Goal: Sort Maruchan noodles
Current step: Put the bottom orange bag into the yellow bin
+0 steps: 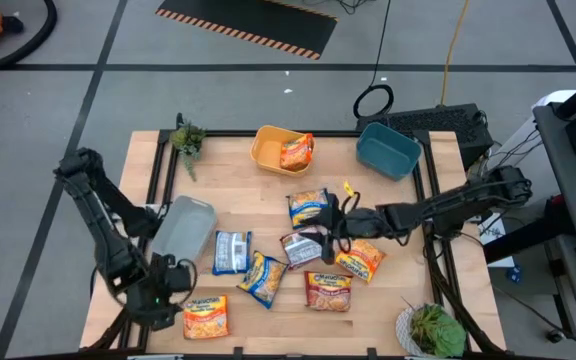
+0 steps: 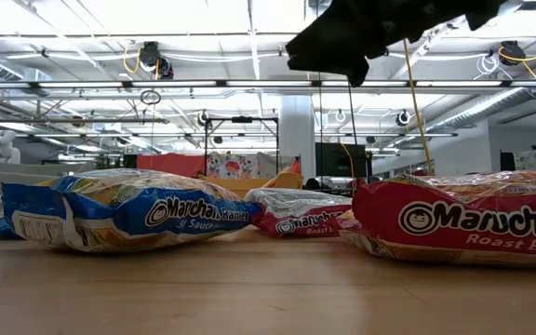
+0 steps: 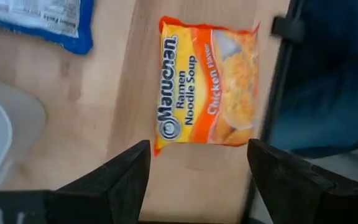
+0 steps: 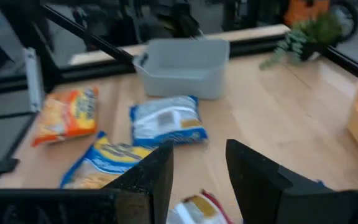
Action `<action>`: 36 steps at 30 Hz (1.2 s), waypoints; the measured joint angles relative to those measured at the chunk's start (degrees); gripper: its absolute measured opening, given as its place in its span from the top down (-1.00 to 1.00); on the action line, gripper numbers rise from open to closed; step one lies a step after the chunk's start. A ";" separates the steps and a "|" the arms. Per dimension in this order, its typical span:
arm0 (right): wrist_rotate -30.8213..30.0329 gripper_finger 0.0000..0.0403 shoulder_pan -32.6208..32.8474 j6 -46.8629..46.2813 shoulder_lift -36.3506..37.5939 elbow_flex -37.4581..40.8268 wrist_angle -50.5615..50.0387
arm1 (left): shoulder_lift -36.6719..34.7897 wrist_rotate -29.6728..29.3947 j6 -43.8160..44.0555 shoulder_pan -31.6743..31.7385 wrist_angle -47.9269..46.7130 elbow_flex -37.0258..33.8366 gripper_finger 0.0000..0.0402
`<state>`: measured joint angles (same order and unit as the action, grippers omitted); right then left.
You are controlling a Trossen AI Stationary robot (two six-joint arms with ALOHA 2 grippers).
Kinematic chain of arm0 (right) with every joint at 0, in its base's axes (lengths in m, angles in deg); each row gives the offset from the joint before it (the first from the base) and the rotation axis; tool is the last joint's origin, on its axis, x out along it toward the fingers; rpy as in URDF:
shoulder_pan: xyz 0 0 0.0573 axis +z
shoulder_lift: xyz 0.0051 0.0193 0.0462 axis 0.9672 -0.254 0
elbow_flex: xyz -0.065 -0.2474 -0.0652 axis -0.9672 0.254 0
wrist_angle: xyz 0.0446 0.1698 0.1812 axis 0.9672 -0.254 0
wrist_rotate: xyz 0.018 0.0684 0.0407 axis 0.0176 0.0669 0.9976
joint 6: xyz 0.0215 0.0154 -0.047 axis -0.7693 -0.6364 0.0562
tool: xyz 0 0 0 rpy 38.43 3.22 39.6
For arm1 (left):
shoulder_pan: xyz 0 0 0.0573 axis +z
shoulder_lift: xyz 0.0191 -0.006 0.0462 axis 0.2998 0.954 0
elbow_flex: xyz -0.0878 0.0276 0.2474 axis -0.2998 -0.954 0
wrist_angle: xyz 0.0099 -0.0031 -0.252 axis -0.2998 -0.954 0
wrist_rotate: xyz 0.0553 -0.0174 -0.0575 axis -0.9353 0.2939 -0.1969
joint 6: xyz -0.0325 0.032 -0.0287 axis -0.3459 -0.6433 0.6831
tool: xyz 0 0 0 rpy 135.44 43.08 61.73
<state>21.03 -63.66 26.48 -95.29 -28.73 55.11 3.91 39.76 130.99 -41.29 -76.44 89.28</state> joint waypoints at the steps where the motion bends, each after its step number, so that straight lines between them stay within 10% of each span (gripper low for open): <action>1: -0.06 0.30 0.66 0.00 0.00 0.33 0.59 | 1.23 -0.24 -1.95 -1.26 0.18 0.00 -0.36; 36: -0.55 0.30 5.04 4.87 -0.02 0.43 6.89 | 26.68 -0.02 -11.28 -4.90 7.75 0.00 -0.32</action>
<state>20.48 -58.62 31.36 -95.31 -28.30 62.00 30.59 39.73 119.71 -46.19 -68.70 89.28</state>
